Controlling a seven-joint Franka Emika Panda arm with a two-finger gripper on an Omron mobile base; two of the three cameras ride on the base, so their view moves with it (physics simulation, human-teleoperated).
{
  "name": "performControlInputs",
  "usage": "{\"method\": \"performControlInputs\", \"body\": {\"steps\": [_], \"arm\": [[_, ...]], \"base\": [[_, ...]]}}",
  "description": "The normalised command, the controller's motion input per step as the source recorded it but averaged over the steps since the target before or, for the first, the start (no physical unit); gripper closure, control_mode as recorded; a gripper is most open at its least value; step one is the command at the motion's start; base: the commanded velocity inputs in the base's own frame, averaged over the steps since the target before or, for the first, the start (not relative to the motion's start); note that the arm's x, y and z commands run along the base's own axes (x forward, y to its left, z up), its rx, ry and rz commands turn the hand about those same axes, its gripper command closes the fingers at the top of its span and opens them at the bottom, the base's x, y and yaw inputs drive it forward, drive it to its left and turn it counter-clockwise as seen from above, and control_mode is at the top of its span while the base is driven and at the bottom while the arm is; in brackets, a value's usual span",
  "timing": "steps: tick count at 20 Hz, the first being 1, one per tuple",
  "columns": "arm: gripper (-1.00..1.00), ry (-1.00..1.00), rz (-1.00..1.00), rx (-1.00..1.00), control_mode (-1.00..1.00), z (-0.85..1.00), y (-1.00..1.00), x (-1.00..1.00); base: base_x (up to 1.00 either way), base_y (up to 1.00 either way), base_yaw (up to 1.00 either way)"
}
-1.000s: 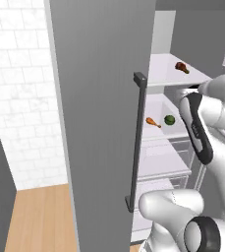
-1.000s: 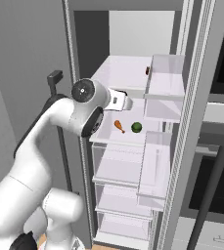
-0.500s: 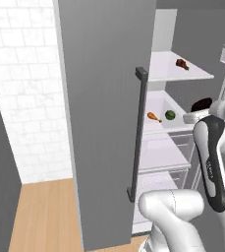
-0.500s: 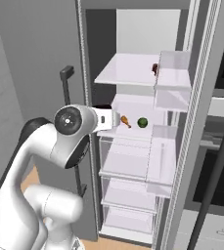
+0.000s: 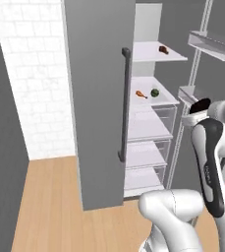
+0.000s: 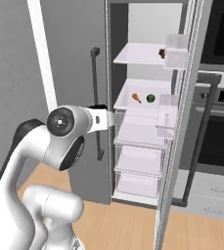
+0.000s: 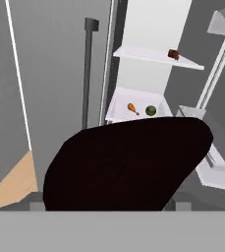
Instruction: Place one avocado and one chicken drumstick in each tupperware on the nearby counter, to pack two identical lunches.
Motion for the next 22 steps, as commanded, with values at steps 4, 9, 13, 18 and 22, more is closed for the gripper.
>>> {"method": "performControlInputs", "body": {"steps": [4, 9, 13, 18, 22], "arm": [[1.0, 0.0, 0.0, 0.0, 1.0, 0.0, 0.0, 0.0], [1.0, 0.0, 0.0, 0.0, 1.0, 0.0, 0.0, 0.0], [1.0, 0.0, 0.0, 0.0, 1.0, 0.0, 0.0, 0.0], [1.0, 0.0, 0.0, 0.0, 1.0, 0.0, 0.0, 0.0], [1.0, 0.0, 0.0, 0.0, 1.0, 0.0, 0.0, 0.0]], "base": [[-0.79, -0.99, -0.23], [-0.3, -1.0, -0.29], [0.0, -1.0, -0.29], [0.22, -1.0, -0.27], [0.76, -1.0, -0.25]]}}
